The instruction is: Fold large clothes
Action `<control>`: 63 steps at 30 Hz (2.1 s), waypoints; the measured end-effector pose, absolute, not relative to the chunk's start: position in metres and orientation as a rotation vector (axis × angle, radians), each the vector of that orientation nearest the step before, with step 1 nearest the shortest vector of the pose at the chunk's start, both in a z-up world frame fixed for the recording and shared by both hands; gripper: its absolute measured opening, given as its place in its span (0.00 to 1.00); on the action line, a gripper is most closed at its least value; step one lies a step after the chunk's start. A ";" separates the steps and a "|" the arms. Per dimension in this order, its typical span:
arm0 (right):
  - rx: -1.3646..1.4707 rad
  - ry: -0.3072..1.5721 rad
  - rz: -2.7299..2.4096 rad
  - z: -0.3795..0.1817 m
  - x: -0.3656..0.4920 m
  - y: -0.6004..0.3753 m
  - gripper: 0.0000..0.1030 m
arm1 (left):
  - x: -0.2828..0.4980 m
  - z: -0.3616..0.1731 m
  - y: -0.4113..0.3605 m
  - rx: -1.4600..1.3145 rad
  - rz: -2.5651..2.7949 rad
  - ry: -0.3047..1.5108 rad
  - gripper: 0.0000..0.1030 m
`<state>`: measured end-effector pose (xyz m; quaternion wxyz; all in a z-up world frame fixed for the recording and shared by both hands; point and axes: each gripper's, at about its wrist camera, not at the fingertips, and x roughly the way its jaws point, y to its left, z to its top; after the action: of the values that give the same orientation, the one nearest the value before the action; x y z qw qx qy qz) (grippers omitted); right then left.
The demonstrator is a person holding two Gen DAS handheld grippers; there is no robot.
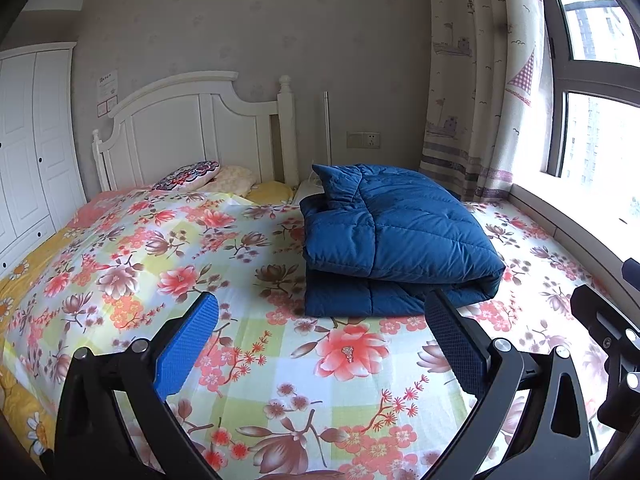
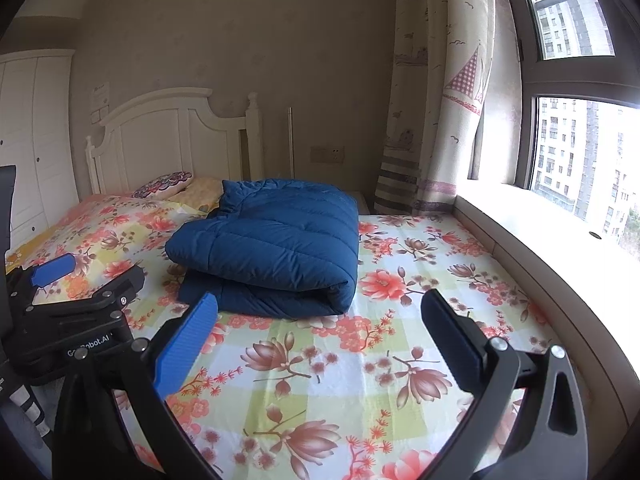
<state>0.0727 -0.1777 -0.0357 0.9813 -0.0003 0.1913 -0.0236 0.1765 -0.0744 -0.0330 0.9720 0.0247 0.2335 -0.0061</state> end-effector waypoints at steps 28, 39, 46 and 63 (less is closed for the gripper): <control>0.008 0.386 -0.044 -0.036 0.073 -0.175 0.98 | 0.175 -0.031 -0.072 0.048 -0.017 0.471 0.96; 0.011 0.389 -0.045 -0.037 0.072 -0.173 0.98 | 0.174 -0.032 -0.075 0.067 -0.017 0.471 0.96; 0.011 0.387 -0.046 -0.037 0.072 -0.171 0.98 | 0.174 -0.028 -0.074 0.074 -0.016 0.462 0.96; 0.003 0.390 -0.058 -0.025 0.086 -0.169 0.98 | 0.192 -0.024 -0.076 0.044 -0.051 0.445 0.96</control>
<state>0.0858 -0.1686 -0.0255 0.9806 0.0015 0.1939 -0.0286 0.1921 -0.0755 -0.0235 0.9747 0.0220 0.2208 -0.0253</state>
